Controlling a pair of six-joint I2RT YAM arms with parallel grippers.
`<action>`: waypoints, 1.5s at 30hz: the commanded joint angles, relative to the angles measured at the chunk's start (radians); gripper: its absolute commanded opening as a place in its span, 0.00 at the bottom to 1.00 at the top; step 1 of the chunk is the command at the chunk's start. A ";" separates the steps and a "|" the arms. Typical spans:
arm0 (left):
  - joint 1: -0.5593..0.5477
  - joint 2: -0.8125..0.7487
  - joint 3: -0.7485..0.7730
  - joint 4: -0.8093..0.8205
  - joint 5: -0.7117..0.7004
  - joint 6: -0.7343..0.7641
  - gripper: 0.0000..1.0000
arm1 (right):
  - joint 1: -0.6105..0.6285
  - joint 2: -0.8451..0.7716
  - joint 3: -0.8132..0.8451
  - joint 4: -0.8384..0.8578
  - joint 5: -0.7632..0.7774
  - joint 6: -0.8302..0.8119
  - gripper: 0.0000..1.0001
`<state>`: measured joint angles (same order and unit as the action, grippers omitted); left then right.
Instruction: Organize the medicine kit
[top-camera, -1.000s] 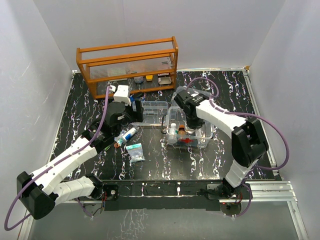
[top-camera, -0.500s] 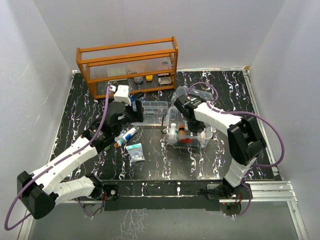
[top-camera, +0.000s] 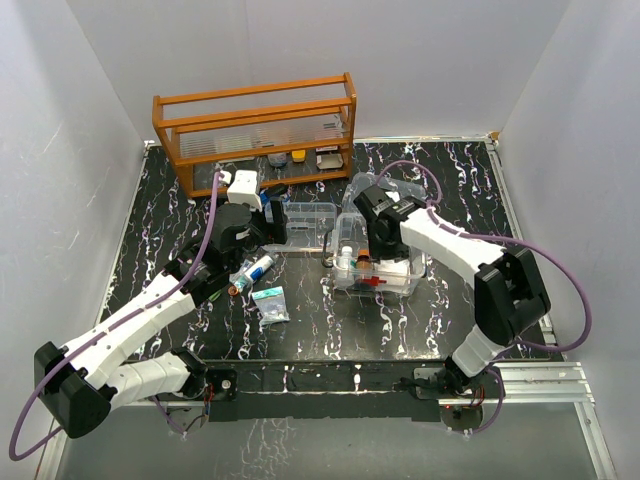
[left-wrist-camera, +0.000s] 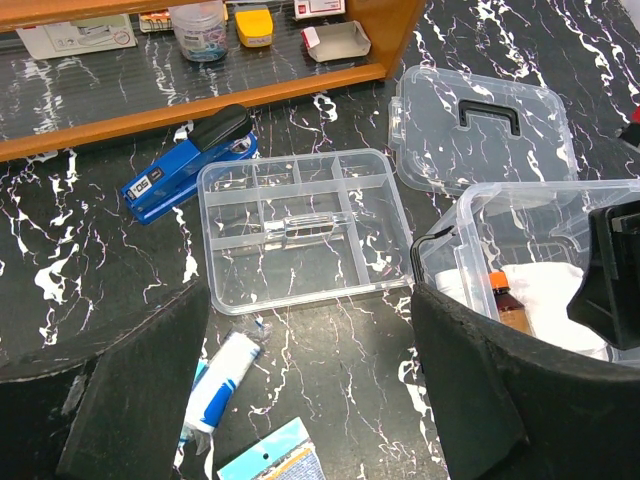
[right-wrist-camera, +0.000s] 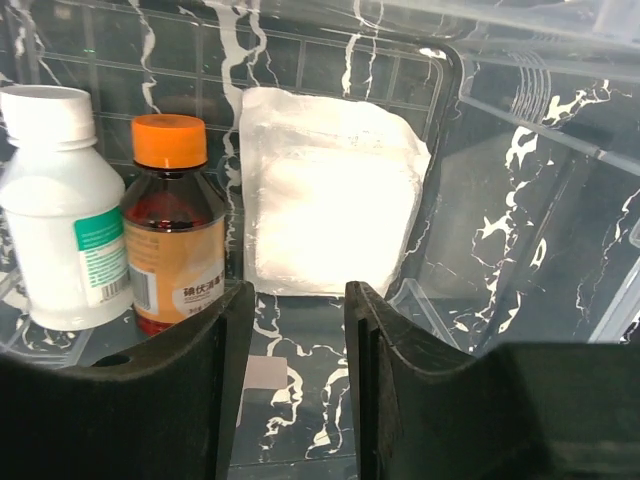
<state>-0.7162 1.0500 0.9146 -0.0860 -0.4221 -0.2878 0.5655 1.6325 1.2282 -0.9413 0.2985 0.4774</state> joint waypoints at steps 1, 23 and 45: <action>0.003 -0.009 0.004 0.006 -0.015 -0.002 0.80 | 0.001 -0.047 -0.009 0.063 -0.017 0.020 0.40; 0.004 0.007 -0.009 -0.190 0.038 -0.163 0.84 | 0.000 -0.242 -0.099 0.232 -0.019 0.098 0.36; 0.055 -0.037 -0.376 -0.359 0.247 -0.634 0.63 | 0.000 -0.477 -0.237 0.479 -0.158 0.095 0.42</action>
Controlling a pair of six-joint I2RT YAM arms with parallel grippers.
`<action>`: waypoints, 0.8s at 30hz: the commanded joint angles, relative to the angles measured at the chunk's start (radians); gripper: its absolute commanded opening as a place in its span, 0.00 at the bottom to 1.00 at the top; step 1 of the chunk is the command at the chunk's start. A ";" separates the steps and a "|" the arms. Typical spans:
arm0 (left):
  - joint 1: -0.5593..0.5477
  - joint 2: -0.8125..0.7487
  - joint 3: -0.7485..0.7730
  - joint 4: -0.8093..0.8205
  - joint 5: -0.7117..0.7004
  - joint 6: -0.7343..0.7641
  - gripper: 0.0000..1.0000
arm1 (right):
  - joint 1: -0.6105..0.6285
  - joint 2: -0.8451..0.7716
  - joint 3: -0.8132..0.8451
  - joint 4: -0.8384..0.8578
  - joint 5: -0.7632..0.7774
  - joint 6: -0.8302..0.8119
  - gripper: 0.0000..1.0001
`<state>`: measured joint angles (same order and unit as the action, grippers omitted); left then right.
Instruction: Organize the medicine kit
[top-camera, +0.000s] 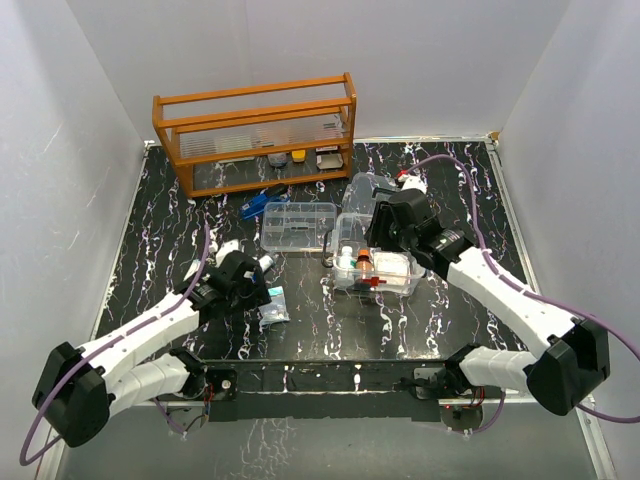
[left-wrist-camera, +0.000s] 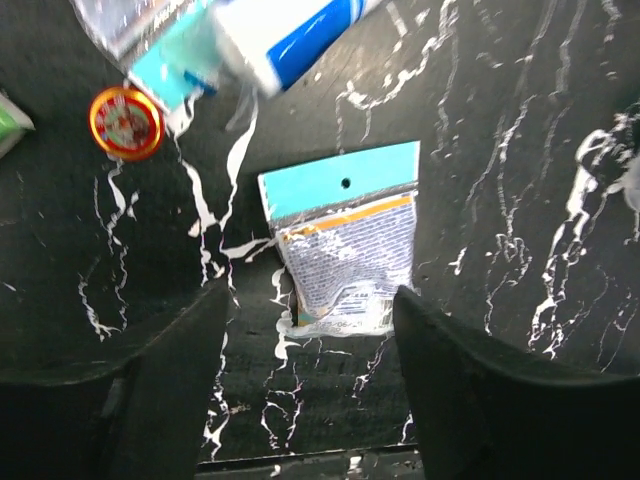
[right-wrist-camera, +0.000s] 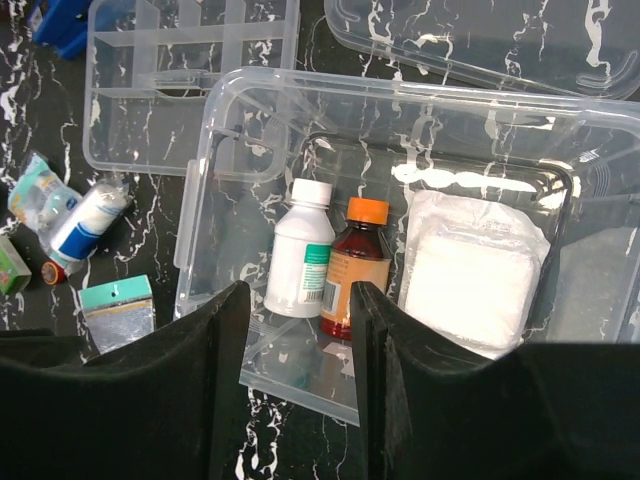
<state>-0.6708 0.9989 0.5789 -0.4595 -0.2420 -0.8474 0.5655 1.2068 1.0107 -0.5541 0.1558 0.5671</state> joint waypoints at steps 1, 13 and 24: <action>0.011 0.020 -0.050 0.032 0.074 -0.076 0.57 | -0.001 -0.059 -0.025 0.099 -0.022 0.008 0.42; 0.044 0.090 -0.105 0.168 0.111 -0.039 0.35 | 0.000 -0.056 -0.038 0.119 -0.072 0.029 0.37; 0.104 0.153 -0.103 0.177 0.157 -0.005 0.08 | 0.000 -0.049 -0.031 0.133 -0.117 0.029 0.36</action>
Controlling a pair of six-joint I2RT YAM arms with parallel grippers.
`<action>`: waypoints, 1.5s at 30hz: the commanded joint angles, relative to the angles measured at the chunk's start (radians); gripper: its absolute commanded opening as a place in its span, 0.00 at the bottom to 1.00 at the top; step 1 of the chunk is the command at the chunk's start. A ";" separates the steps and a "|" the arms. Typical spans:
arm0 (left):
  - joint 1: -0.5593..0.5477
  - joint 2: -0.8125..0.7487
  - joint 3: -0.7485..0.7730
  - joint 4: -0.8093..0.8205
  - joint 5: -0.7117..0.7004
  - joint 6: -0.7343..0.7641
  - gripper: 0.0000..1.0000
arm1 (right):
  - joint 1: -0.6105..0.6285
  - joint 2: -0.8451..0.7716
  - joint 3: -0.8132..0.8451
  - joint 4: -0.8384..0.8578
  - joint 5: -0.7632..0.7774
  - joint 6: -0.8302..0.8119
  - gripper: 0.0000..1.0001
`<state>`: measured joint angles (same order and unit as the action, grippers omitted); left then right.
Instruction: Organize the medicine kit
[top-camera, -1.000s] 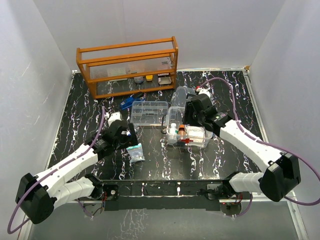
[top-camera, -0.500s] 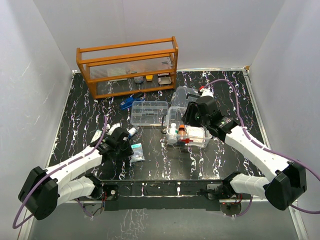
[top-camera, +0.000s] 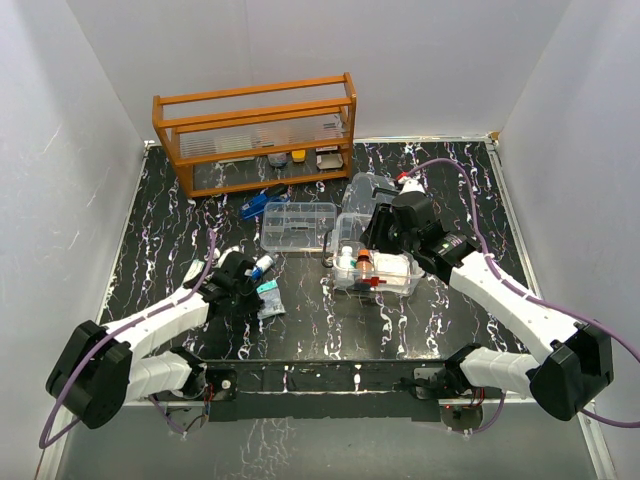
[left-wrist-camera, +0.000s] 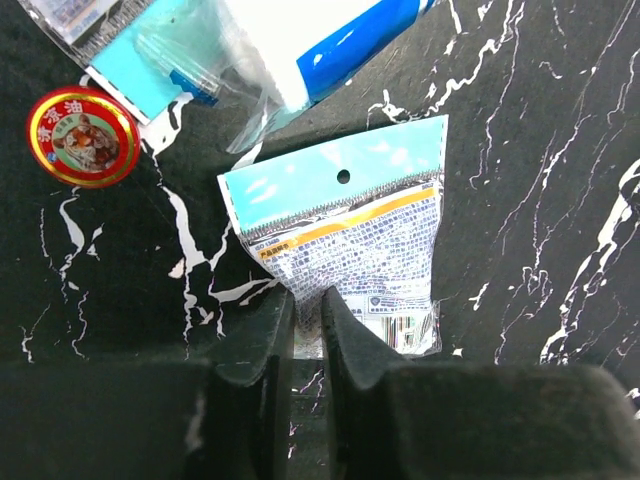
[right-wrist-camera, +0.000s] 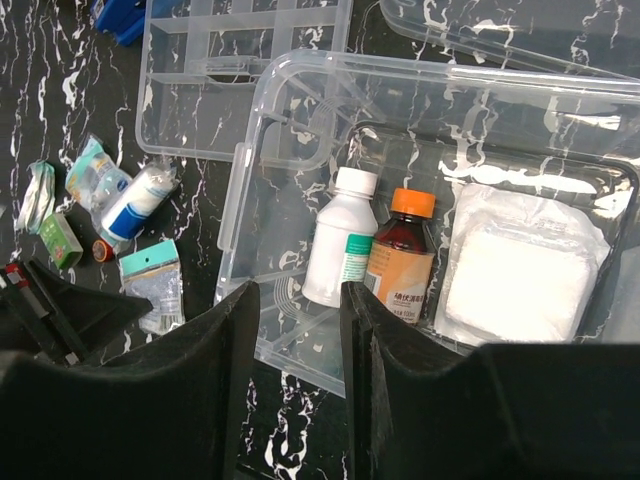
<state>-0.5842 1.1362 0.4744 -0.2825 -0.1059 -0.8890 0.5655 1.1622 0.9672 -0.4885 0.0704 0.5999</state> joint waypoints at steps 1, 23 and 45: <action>0.020 0.010 0.004 0.006 0.024 0.046 0.04 | 0.000 -0.003 0.016 0.071 -0.041 -0.005 0.36; 0.028 -0.242 0.277 0.162 0.197 0.291 0.00 | 0.000 -0.028 -0.096 0.441 -0.485 0.041 0.60; 0.028 -0.069 0.449 0.347 0.379 0.328 0.00 | 0.007 0.052 -0.042 0.708 -0.614 0.167 0.55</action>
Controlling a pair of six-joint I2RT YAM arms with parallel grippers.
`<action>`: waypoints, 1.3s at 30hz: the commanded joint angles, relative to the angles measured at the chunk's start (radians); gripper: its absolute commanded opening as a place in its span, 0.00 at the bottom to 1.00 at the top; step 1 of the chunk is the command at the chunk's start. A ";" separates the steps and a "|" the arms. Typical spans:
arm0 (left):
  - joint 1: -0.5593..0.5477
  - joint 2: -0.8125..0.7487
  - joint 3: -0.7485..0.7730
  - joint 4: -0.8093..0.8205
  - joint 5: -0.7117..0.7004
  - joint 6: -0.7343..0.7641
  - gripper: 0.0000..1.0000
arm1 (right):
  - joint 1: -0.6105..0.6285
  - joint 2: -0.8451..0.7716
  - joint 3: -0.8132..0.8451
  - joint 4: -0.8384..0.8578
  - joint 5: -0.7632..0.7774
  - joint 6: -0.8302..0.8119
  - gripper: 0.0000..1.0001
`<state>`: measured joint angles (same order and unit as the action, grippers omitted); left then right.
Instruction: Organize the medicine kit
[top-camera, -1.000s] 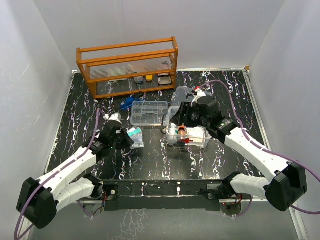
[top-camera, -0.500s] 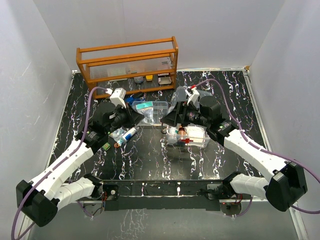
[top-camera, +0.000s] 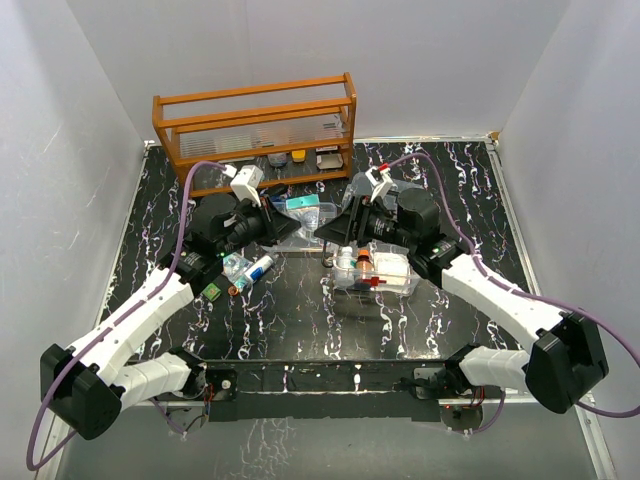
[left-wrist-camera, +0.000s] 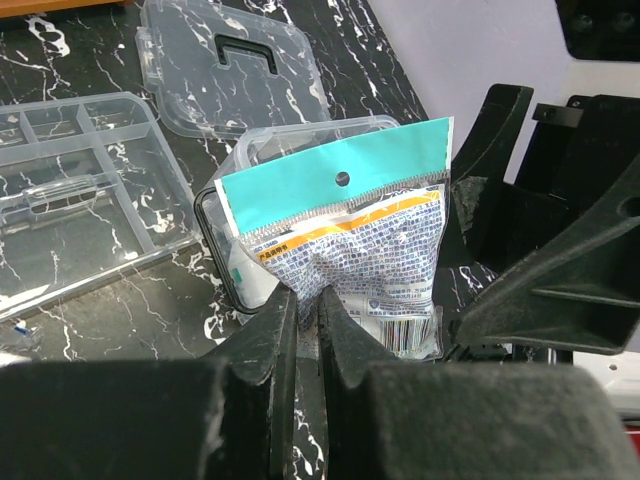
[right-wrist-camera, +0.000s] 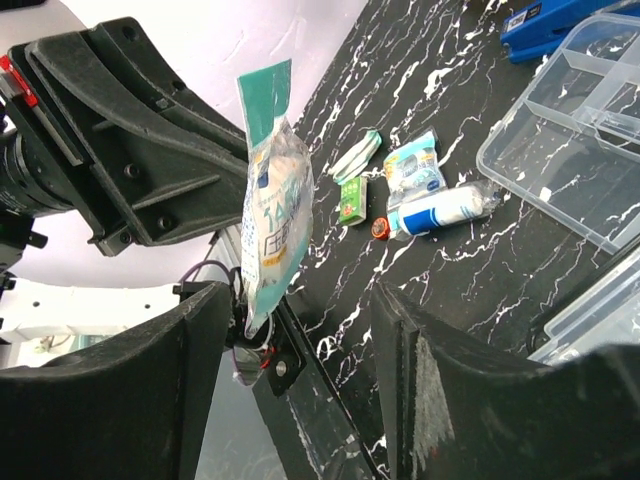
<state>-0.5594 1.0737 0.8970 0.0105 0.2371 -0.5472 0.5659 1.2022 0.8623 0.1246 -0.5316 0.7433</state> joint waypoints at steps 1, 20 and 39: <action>0.003 -0.005 0.025 0.057 0.039 -0.015 0.00 | 0.008 0.019 0.067 0.095 -0.008 0.028 0.54; 0.003 0.003 0.004 0.053 0.055 -0.040 0.00 | 0.029 0.109 0.094 0.162 -0.032 0.131 0.29; 0.003 -0.051 0.054 -0.237 -0.416 0.052 0.53 | 0.028 0.041 0.228 -0.462 0.388 -0.042 0.00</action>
<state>-0.5556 1.0668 0.8982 -0.1745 -0.0441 -0.5739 0.5938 1.3037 0.9955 -0.1024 -0.3328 0.7883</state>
